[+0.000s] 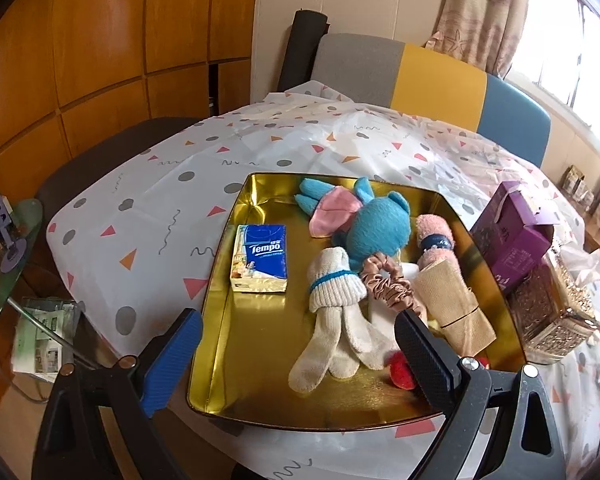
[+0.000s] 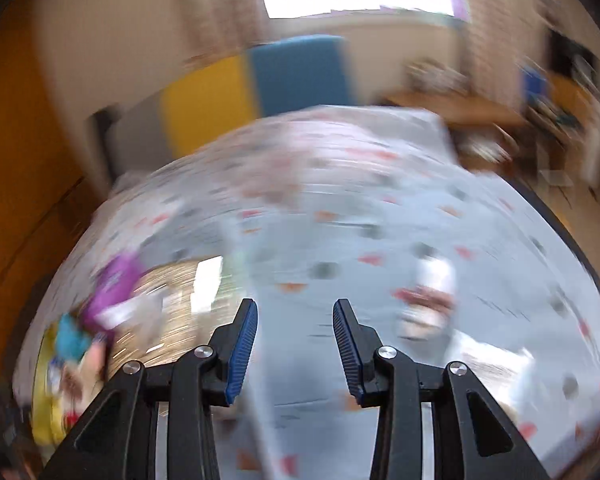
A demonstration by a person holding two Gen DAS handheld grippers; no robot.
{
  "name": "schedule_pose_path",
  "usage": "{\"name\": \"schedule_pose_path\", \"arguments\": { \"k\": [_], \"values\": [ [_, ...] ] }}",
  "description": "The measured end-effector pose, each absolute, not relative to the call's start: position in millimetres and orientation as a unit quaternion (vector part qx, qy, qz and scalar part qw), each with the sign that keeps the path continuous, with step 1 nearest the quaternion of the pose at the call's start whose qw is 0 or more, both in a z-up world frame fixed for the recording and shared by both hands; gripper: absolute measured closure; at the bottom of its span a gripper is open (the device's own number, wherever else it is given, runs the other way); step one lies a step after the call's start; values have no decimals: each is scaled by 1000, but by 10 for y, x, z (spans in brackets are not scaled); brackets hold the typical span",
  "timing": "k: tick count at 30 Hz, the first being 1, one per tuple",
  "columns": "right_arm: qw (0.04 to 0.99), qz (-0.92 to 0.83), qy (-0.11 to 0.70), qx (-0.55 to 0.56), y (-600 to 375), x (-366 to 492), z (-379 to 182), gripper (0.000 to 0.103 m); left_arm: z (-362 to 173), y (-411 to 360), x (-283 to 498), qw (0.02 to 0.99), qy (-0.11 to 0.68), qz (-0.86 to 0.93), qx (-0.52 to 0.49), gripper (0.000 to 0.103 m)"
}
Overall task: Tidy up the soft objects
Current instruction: 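Move the right gripper back to the bed and grasp the white wipes pack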
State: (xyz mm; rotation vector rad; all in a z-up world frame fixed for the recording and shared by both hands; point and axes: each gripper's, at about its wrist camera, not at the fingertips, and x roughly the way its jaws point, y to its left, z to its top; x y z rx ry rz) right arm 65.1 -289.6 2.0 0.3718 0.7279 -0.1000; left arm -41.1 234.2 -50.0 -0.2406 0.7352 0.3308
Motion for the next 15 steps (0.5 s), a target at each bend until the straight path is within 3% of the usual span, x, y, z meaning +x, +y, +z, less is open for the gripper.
{"name": "schedule_pose_path", "arguments": {
  "k": [6, 15],
  "values": [
    [842, -172, 380, 342, -4098, 565, -345, 57, -456, 2259, -361, 916, 357, 143, -113, 6],
    [801, -201, 443, 349, -4363, 566, -905, 54, -276, 1926, -253, 929, 348, 91, -84, 6]
  ]
}}
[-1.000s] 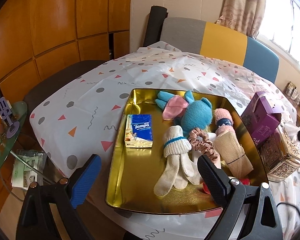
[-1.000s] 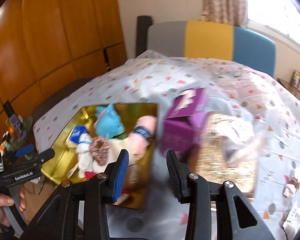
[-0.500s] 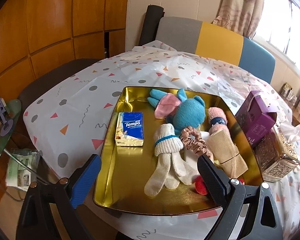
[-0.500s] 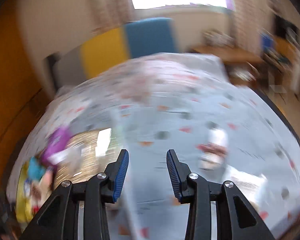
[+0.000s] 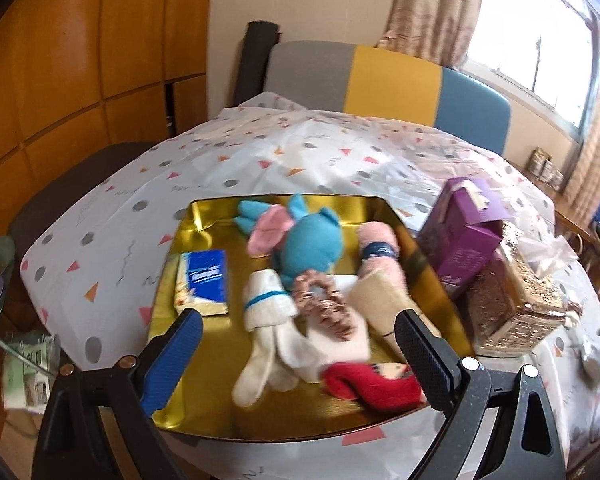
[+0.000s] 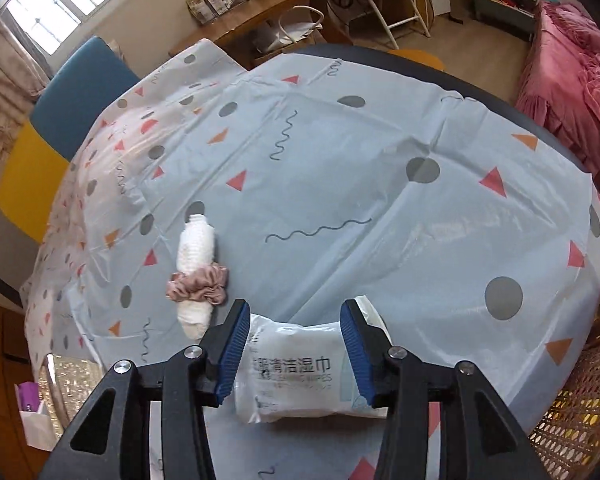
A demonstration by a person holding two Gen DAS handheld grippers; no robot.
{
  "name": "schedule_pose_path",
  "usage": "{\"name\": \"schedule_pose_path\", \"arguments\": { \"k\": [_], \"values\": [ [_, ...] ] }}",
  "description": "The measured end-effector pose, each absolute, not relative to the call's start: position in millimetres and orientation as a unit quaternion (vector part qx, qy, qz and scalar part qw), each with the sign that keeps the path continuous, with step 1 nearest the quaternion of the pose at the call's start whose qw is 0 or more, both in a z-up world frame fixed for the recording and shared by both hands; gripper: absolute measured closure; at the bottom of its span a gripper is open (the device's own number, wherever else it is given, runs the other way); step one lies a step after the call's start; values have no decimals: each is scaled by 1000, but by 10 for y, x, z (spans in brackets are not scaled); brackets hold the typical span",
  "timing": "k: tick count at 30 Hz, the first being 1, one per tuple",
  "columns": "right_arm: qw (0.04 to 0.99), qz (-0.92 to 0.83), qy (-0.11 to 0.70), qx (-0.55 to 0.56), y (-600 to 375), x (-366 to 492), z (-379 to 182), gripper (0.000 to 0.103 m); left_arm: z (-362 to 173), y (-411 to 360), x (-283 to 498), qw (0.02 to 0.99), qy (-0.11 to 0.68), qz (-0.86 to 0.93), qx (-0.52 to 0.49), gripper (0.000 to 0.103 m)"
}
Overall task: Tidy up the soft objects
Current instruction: 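Move the right gripper back to the bed and grasp the white wipes pack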
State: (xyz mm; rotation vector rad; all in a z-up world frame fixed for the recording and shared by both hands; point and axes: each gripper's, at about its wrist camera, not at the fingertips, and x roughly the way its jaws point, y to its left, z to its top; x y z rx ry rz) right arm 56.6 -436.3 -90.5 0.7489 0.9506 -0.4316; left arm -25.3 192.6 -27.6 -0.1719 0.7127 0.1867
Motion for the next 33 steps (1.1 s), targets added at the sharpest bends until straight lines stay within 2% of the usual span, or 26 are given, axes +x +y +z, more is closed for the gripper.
{"name": "schedule_pose_path", "arguments": {
  "k": [5, 10, 14, 17, 18, 21, 25, 28, 33],
  "values": [
    [788, -60, 459, 407, -4099, 656, -881, 54, -254, 1791, -190, 930, 353, 70, -79, 6],
    [818, -16, 490, 301, -3863, 712, -623, 54, -236, 1703, -191, 932, 350, 54, -71, 6],
    [821, -39, 519, 236, -3782, 689, -630, 33, -245, 1673, -178, 931, 354, 46, -71, 6],
    [819, -36, 543, 184, -3732, 668, -638, 31, -242, 1684, -179, 932, 354, 47, -69, 6],
    [819, -26, 553, 154, -3701, 672, -630, 31, -241, 1699, -177, 931, 354, 48, -72, 6],
    [804, 35, 593, -33, -3296, 635, -599, 31, -255, 1731, -182, 930, 355, 51, -78, 6],
    [759, 51, 597, -255, -2913, 519, -744, 31, -285, 1694, -180, 928, 362, 48, -74, 6],
    [739, 59, 595, -312, -2896, 562, -854, 29, -275, 1652, -192, 929, 361, 47, -67, 6],
    [721, 95, 607, -321, -2846, 774, -1047, 25, -233, 1613, -196, 931, 358, 47, -58, 6]
  ]
}}
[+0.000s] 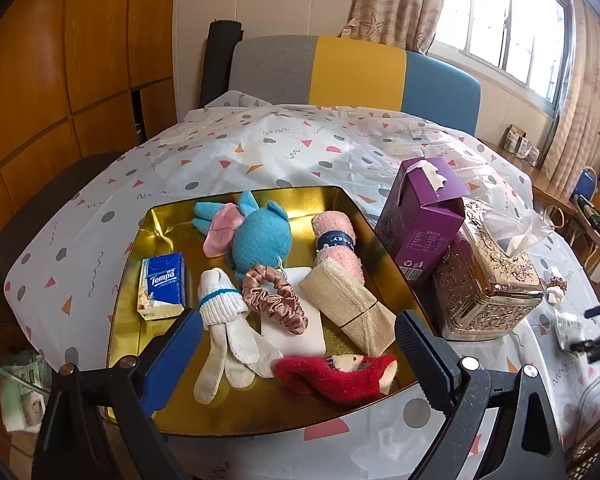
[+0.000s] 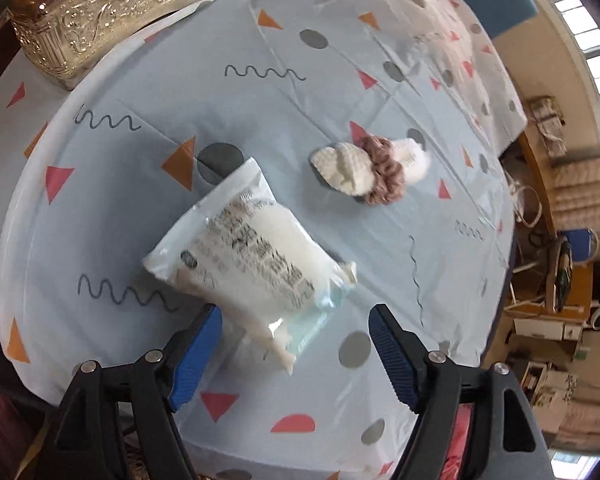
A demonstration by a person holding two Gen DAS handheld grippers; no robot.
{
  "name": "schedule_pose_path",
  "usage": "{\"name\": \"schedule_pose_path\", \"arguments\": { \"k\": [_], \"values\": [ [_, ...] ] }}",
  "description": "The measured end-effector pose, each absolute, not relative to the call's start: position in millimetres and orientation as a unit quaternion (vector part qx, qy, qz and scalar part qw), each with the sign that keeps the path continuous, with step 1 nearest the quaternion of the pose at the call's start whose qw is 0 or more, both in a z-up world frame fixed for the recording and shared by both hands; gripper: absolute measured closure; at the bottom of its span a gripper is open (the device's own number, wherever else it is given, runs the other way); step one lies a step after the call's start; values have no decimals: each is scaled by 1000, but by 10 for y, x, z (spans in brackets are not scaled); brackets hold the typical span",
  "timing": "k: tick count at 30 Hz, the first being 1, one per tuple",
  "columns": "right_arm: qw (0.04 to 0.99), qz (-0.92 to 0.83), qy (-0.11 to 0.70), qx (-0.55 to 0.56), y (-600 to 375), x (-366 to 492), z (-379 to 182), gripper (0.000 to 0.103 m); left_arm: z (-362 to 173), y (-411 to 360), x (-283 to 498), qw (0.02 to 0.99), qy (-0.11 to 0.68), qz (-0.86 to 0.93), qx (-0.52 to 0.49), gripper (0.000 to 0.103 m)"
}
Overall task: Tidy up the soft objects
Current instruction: 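Move the right gripper back to the bed and grasp the white wipes pack, then grasp the white mesh puff with scrunchie using the left gripper while the right holds the wipes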
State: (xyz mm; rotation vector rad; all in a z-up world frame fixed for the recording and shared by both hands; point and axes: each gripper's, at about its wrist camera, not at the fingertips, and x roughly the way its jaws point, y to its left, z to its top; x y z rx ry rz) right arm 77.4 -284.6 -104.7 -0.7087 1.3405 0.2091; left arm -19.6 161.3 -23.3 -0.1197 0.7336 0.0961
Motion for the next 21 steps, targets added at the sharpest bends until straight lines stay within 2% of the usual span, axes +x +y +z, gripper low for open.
{"name": "schedule_pose_path", "arguments": {
  "k": [12, 17, 21],
  "values": [
    [745, 103, 621, -222, -2966, 948, -1112, 27, -59, 1322, -133, 938, 346, -2, -25, 6],
    [780, -2, 618, -102, -3527, 993, -927, 40, 124, 1009, -97, 944, 326, -54, -1, 6],
    [784, -92, 610, 69, -4117, 1077, -822, 40, 275, 686, -69, 946, 305, -107, 24, 6]
  ]
}}
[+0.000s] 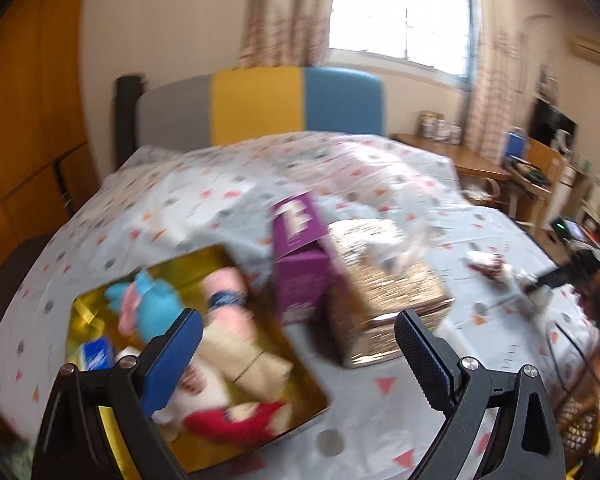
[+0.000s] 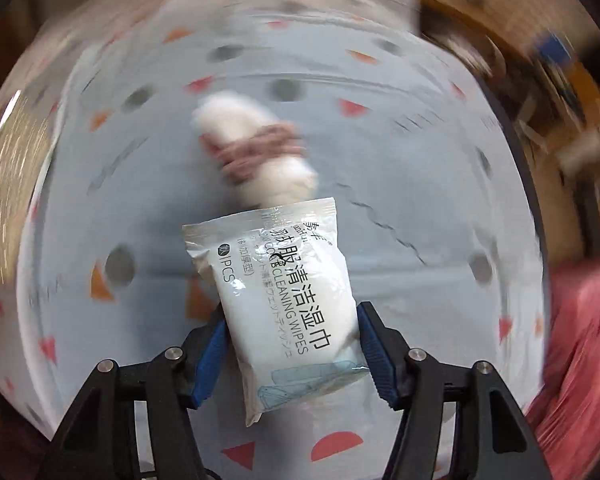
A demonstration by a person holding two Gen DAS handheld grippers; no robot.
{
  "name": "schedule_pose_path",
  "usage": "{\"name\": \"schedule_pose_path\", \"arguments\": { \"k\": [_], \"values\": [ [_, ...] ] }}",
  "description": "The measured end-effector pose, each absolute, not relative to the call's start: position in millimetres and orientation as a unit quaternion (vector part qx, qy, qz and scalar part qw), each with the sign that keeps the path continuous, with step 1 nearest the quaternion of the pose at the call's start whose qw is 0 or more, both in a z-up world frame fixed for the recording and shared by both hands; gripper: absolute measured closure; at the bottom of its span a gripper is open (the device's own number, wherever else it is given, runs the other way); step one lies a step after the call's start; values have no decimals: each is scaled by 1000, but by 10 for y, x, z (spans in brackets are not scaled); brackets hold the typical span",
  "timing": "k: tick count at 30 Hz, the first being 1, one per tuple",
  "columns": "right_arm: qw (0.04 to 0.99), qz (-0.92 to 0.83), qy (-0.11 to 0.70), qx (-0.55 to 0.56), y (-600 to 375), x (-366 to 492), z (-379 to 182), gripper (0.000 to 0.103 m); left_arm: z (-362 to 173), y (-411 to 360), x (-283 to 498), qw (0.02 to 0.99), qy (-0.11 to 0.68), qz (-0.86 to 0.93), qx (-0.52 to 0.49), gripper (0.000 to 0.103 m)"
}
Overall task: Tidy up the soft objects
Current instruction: 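Grasp the white mesh puff with scrunchie using the left gripper while the right holds the wipes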
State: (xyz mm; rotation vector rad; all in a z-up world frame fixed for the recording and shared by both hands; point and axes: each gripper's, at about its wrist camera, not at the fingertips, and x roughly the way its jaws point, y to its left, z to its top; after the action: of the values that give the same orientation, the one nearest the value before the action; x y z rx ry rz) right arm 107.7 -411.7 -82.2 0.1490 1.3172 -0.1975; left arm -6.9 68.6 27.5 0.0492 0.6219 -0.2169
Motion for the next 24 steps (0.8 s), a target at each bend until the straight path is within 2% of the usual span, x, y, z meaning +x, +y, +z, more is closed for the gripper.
{"name": "schedule_pose_path", "arguments": {
  "k": [2, 5, 13, 21, 24],
  "values": [
    [781, -134, 593, 144, -4362, 1064, -839, 40, 350, 480, -22, 942, 303, -140, 30, 6],
    [774, -176, 575, 198, -4497, 984, -953, 40, 465, 168, 28, 937, 296, -179, 45, 6],
    [769, -210, 547, 253, -4603, 749, -1010, 44, 519, -825, 347, 895, 345, -281, 41, 6],
    [761, -215, 538, 293, -4707, 691, -1028, 42, 163, -1865, 764, 840, 435, -320, 41, 8],
    [759, -212, 535, 306, -4789, 665, -1012, 42, -77, -2122, 997, 822, 476, -311, 27, 18]
  ]
}}
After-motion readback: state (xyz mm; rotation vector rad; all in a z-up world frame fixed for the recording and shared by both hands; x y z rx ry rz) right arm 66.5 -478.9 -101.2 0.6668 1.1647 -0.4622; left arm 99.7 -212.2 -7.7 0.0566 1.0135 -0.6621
